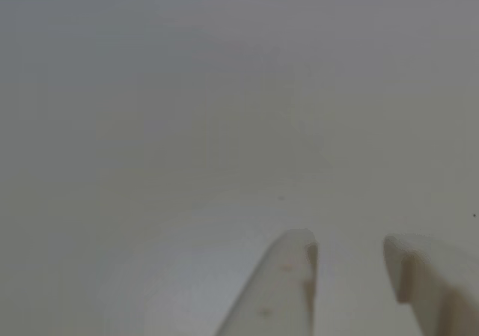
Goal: Pick up green cube and drop it in the blue box
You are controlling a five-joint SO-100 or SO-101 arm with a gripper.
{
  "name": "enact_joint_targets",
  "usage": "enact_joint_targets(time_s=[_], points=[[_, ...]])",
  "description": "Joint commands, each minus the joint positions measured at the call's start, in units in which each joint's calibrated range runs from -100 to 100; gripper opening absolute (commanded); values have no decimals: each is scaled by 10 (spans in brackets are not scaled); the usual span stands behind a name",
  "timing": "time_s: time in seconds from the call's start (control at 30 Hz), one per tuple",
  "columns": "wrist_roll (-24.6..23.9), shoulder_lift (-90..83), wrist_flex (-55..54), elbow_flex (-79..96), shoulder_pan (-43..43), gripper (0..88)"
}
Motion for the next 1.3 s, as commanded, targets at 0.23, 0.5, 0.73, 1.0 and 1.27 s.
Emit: enact_joint_targets(time_s=[0.23,0.5,0.73,1.0,1.27], points=[[2,-13,-14,4,-3,20],[0,-9,-12,4,-2,23],[0,-9,-12,4,-2,23],[-1,-9,-12,4,-2,23],[-1,-9,-12,4,-2,23]])
